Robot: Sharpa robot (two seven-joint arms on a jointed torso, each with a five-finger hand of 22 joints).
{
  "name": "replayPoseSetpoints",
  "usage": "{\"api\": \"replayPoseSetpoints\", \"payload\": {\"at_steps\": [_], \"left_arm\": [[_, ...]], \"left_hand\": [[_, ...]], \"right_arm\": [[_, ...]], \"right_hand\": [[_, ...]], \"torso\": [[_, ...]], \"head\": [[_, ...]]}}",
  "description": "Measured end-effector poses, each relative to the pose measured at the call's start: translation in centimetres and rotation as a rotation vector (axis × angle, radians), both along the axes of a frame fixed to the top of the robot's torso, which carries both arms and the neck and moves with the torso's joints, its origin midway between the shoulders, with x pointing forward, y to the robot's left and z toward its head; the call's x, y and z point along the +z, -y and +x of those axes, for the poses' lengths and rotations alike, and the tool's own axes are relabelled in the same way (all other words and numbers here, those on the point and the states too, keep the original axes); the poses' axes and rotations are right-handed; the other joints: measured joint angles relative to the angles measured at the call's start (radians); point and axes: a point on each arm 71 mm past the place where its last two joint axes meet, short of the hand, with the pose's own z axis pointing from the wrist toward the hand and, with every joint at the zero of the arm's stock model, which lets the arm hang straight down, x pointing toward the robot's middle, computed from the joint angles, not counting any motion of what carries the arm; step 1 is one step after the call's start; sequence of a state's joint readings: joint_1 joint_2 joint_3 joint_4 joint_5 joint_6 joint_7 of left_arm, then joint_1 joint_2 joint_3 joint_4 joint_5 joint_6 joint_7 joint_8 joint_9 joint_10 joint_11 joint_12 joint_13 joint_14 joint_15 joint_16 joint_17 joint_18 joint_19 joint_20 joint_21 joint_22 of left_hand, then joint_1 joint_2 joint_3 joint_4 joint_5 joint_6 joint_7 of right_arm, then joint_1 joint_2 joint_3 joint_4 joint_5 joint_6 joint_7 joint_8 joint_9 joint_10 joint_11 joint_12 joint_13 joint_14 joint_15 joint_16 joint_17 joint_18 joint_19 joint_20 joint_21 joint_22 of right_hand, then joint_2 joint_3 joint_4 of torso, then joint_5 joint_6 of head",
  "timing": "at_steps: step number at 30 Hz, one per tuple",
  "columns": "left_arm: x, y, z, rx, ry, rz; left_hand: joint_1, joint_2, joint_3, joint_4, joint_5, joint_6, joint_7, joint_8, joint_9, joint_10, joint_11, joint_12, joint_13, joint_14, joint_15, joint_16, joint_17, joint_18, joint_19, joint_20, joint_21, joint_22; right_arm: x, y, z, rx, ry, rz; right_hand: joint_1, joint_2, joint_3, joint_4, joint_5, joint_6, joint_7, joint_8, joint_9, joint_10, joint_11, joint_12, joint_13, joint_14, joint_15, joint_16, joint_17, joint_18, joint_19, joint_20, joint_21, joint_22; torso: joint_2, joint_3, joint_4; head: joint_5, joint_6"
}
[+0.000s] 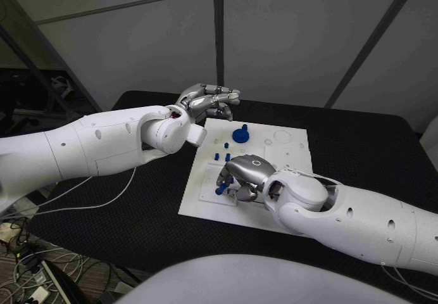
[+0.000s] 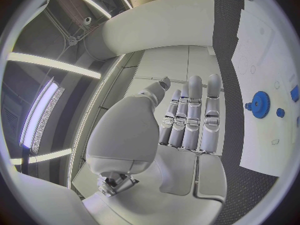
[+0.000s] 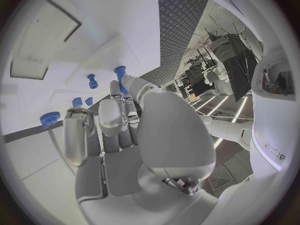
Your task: Assemble the parts on the task board
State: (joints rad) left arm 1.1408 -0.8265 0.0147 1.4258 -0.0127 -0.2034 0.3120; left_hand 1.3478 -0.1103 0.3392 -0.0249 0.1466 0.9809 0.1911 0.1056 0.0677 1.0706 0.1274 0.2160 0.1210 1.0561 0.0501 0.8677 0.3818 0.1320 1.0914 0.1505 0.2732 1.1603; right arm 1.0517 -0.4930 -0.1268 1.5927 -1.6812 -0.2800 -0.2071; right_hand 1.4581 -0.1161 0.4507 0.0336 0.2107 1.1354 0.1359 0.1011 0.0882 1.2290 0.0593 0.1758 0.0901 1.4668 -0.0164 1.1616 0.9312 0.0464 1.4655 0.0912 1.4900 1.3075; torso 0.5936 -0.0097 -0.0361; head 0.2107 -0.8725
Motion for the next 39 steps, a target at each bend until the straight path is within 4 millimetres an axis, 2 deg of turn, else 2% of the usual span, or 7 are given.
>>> {"api": "replayPoseSetpoints", "payload": {"at_steps": [14, 18, 22, 26, 31, 33, 39], "left_arm": [[0.02, -0.05, -0.01, 0.0, 0.0, 0.0], [0.02, -0.04, -0.02, 0.0, 0.0, 0.0], [0.02, -0.04, -0.02, 0.0, 0.0, 0.0], [0.04, -0.04, -0.01, 0.0, 0.0, 0.0], [0.03, -0.07, -0.01, 0.0, -0.001, 0.001], [0.03, -0.07, 0.0, 0.0, -0.001, 0.001], [0.02, -0.06, 0.01, -0.001, -0.002, 0.001]], "left_hand": [[0.0, 0.0, 0.0, 0.0, 0.0, 0.0, 0.0, 0.0, 0.0, 0.0, 0.0, 0.0, 0.0, 0.0, 0.0, 0.0, 0.0, 0.0, 0.0, 0.0, 0.0, 0.0], [0.0, 0.0, 0.0, 0.0, 0.0, 0.0, 0.0, 0.0, 0.0, 0.0, 0.0, 0.0, 0.0, 0.0, 0.0, 0.0, 0.0, 0.0, 0.0, 0.0, 0.0, 0.0], [0.0, 0.0, 0.0, 0.0, 0.0, 0.0, 0.0, 0.0, 0.0, 0.0, 0.0, 0.0, 0.0, 0.0, 0.0, 0.0, 0.0, 0.0, 0.0, 0.0, 0.0, 0.0], [0.0, 0.0, 0.0, 0.0, 0.0, 0.0, 0.0, 0.0, 0.0, 0.0, 0.0, 0.0, 0.0, 0.0, 0.0, 0.0, 0.0, 0.0, 0.0, 0.0, 0.0, 0.0], [0.0, 0.0, 0.0, 0.0, 0.0, 0.0, 0.0, 0.0, 0.0, 0.0, 0.0, 0.0, 0.0, 0.0, 0.0, 0.0, 0.0, 0.0, 0.0, 0.0, 0.0, 0.0], [0.0, 0.0, 0.0, 0.0, 0.0, 0.0, 0.0, 0.0, 0.0, 0.0, 0.0, 0.0, 0.0, 0.0, 0.0, 0.0, 0.0, 0.0, 0.0, 0.0, 0.0, 0.0], [0.0, 0.0, 0.0, 0.0, 0.0, 0.0, 0.0, 0.0, 0.0, -0.003, -0.001, 0.001, 0.0, 0.0, 0.0, 0.0, -0.001, 0.0, 0.0, 0.0, 0.0, 0.0]], "right_arm": [[-0.04, -0.01, 0.18, -0.004, 0.007, -0.015], [-0.09, -0.19, 0.31, -0.003, 0.007, -0.019], [-0.4, -0.23, 0.39, -0.001, -0.001, -0.034], [-0.6, -0.21, 0.41, 0.001, -0.01, -0.044], [-0.64, -0.23, 0.38, 0.003, -0.015, -0.043], [-0.65, -0.23, 0.37, 0.004, -0.017, -0.041], [-0.62, -0.17, 0.33, 0.006, -0.023, -0.028]], "right_hand": [[-0.004, -0.004, 0.002, -0.002, 0.004, 0.0, 0.001, -0.001, 0.001, 0.0, 0.0, -0.006, 0.001, 0.0, 0.0, 0.0, -0.005, 0.0, 0.0, 0.0, 0.0, 0.0], [-0.031, -0.009, -0.006, 0.007, 0.01, -0.04, 0.023, -0.027, -0.007, -0.044, 0.021, -0.048, -0.009, -0.002, 0.007, -0.006, -0.023, 0.0, 0.0, 0.0, -0.035, 0.0], [-0.052, -0.027, -0.015, 0.016, -0.005, -0.101, 0.022, -0.038, -0.021, -0.096, 0.033, -0.082, -0.023, -0.006, 0.017, -0.023, -0.048, 0.0, -0.022, 0.018, -0.074, 0.0], [-0.06, -0.035, -0.023, 0.023, -0.005, -0.136, 0.022, -0.038, -0.022, -0.126, 0.039, -0.095, -0.025, -0.01, 0.022, -0.034, -0.068, 0.0, -0.04, 0.021, -0.097, 0.0], [-0.062, -0.037, -0.028, 0.028, -0.01, -0.165, 0.018, -0.038, -0.022, -0.156, 0.044, -0.099, -0.025, -0.015, 0.026, -0.046, -0.087, 0.0, -0.053, 0.026, -0.114, 0.0], [-0.062, -0.037, -0.038, 0.027, -0.01, -0.173, 0.013, -0.038, -0.022, -0.17, 0.045, -0.099, -0.025, -0.02, 0.031, -0.064, -0.111, 0.017, -0.068, 0.025, -0.134, 0.0], [-0.062, -0.037, -0.038, 0.027, -0.01, -0.173, 0.012, -0.038, -0.021, -0.172, 0.046, -0.095, -0.025, -0.02, 0.031, -0.069, -0.114, 0.016, -0.07, 0.027, -0.14, 0.0]], "torso": [[0.0, 0.0003, 0.0], [0.0, 0.0003, 0.0], [-0.001, 0.0006, 0.0], [-0.001, 0.0006, 0.0], [-0.001, 0.0011, -0.0012], [-0.001, 0.0012, -0.0013], [-0.002, 0.0012, -0.0014]], "head": [[0.003, 0.0], [0.005, 0.0], [0.006, 0.0], [0.007, 0.0], [0.008, 0.0], [0.008, 0.0], [0.008, 0.0]]}}
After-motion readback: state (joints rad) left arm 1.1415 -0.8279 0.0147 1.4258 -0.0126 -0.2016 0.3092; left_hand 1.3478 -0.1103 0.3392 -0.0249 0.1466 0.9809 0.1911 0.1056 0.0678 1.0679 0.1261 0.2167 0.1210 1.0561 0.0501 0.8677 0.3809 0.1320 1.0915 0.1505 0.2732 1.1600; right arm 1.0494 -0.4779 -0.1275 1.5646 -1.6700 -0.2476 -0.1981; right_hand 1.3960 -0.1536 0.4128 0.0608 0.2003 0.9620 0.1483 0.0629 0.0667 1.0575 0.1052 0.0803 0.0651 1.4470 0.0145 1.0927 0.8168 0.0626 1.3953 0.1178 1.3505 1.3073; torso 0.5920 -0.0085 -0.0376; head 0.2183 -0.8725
